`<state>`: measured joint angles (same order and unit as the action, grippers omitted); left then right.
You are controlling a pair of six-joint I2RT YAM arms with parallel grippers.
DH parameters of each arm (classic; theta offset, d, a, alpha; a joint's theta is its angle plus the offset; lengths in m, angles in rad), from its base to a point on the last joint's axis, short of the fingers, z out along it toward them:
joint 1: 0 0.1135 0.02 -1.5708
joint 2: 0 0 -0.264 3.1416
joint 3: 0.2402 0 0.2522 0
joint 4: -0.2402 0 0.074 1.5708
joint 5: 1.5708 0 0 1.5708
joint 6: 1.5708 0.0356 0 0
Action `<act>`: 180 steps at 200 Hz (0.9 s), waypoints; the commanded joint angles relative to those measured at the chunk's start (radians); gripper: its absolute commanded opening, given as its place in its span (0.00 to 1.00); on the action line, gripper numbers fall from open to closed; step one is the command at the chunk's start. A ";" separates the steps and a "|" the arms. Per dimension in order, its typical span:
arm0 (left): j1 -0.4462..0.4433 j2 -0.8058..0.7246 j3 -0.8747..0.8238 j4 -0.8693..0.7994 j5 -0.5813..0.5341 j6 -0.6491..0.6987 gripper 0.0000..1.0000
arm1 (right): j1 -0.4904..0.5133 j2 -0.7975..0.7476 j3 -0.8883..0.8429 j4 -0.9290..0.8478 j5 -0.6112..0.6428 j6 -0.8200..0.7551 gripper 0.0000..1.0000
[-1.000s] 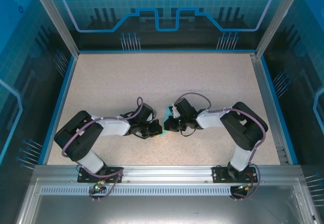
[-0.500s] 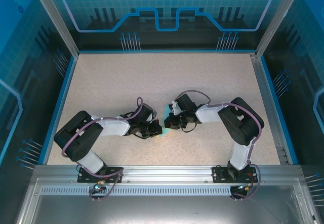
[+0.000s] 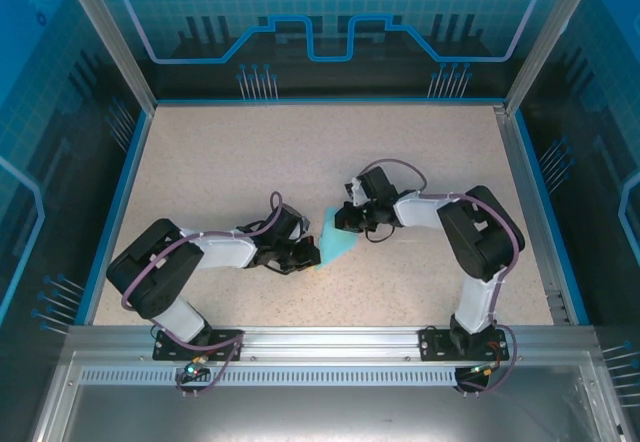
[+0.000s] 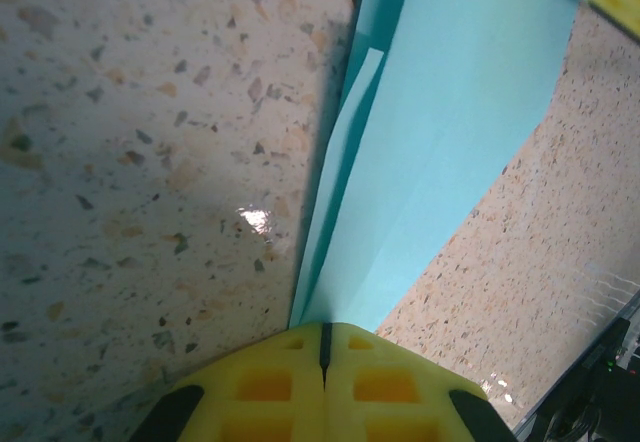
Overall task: Fold a paper plane with a square sheet of paper (pick it up from the middle)
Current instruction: Fourth fold the wing at the center of the table.
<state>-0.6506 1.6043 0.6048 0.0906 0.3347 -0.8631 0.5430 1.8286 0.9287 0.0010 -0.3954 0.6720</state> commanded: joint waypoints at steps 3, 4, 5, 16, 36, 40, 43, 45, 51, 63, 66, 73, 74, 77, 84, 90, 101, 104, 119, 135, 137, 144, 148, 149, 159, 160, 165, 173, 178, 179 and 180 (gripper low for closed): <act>-0.001 0.049 -0.047 -0.187 -0.034 0.015 0.00 | 0.083 -0.092 -0.044 0.030 -0.003 0.006 0.07; -0.001 0.048 -0.047 -0.187 -0.034 0.015 0.00 | 0.086 -0.093 -0.047 0.031 -0.003 0.008 0.07; -0.001 0.048 -0.047 -0.186 -0.034 0.015 0.00 | 0.089 -0.095 -0.059 0.033 -0.002 0.009 0.07; -0.001 0.048 -0.045 -0.189 -0.035 0.015 0.00 | 0.120 -0.100 -0.087 0.045 0.000 0.026 0.07; -0.001 0.043 -0.044 -0.188 -0.035 0.013 0.00 | 0.152 -0.083 -0.111 0.074 0.010 0.052 0.07; -0.001 0.043 -0.044 -0.187 -0.036 0.013 0.00 | 0.154 -0.077 -0.115 0.080 0.008 0.057 0.07; -0.001 0.042 -0.043 -0.188 -0.036 0.013 0.00 | 0.156 -0.071 -0.117 0.085 0.006 0.058 0.07; -0.001 0.042 -0.043 -0.187 -0.036 0.012 0.00 | 0.157 -0.067 -0.118 0.087 0.004 0.059 0.07; -0.001 0.043 -0.042 -0.189 -0.036 0.012 0.00 | 0.159 -0.056 -0.118 0.092 -0.001 0.060 0.07; -0.001 0.043 -0.040 -0.190 -0.035 0.015 0.00 | 0.161 -0.033 -0.115 0.096 -0.005 0.056 0.07; -0.001 0.043 -0.040 -0.191 -0.035 0.014 0.00 | 0.161 -0.026 -0.112 0.096 -0.005 0.054 0.07; -0.001 0.043 -0.039 -0.192 -0.034 0.015 0.00 | 0.161 -0.017 -0.109 0.092 -0.003 0.050 0.07; -0.002 0.043 -0.039 -0.192 -0.034 0.015 0.00 | 0.160 -0.016 -0.108 0.092 -0.002 0.050 0.07; 0.000 0.043 -0.039 -0.193 -0.035 0.013 0.00 | 0.160 -0.012 -0.106 0.088 0.002 0.047 0.07; -0.001 0.043 -0.039 -0.192 -0.035 0.013 0.00 | 0.157 -0.004 -0.099 0.079 0.010 0.040 0.07; -0.001 0.043 -0.040 -0.193 -0.036 0.013 0.00 | 0.151 0.002 -0.095 0.073 0.014 0.036 0.07; 0.000 0.044 -0.040 -0.193 -0.036 0.013 0.00 | 0.134 0.010 -0.092 0.067 0.021 0.028 0.06; -0.001 0.043 -0.040 -0.195 -0.036 0.015 0.00 | 0.127 0.012 -0.091 0.066 0.023 0.025 0.06; -0.001 0.042 -0.043 -0.197 -0.036 0.015 0.00 | 0.081 0.022 -0.091 0.063 0.026 0.010 0.06; -0.001 0.040 -0.046 -0.198 -0.034 0.015 0.00 | 0.027 0.036 -0.082 0.059 0.022 -0.007 0.06; 0.000 0.040 -0.046 -0.199 -0.034 0.015 0.00 | 0.022 0.038 -0.079 0.057 0.022 -0.011 0.06; -0.001 0.040 -0.048 -0.197 -0.033 0.015 0.00 | 0.003 0.047 -0.070 0.044 0.032 -0.020 0.06; -0.001 0.039 -0.049 -0.196 -0.034 0.013 0.00 | -0.010 0.053 -0.062 0.038 0.036 -0.026 0.06; -0.001 0.039 -0.049 -0.194 -0.035 0.013 0.00 | -0.013 0.056 -0.059 0.036 0.036 -0.027 0.06; -0.001 0.039 -0.055 -0.188 -0.034 0.010 0.00 | -0.043 0.072 -0.055 0.030 0.031 -0.037 0.06; -0.001 0.038 -0.055 -0.188 -0.033 0.010 0.00 | -0.045 0.076 -0.055 0.028 0.032 -0.038 0.06; -0.001 0.037 -0.057 -0.188 -0.035 0.009 0.00 | -0.060 0.086 -0.023 0.021 0.037 -0.045 0.06; -0.001 0.036 -0.060 -0.186 -0.035 0.010 0.00 | -0.087 0.103 -0.001 0.001 0.049 -0.054 0.06; -0.001 0.034 -0.062 -0.185 -0.034 0.010 0.00 | -0.102 0.113 0.010 -0.013 0.058 -0.057 0.06; -0.001 0.034 -0.063 -0.185 -0.034 0.010 0.00 | -0.106 0.115 0.013 -0.015 0.059 -0.058 0.06; 0.000 0.034 -0.063 -0.185 -0.034 0.010 0.00 | -0.109 0.119 0.016 -0.015 0.062 -0.058 0.06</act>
<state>-0.6506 1.6035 0.6056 0.0891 0.3344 -0.8631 0.5419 1.8717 0.8879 0.0448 -0.4999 0.6750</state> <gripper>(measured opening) 0.047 0.067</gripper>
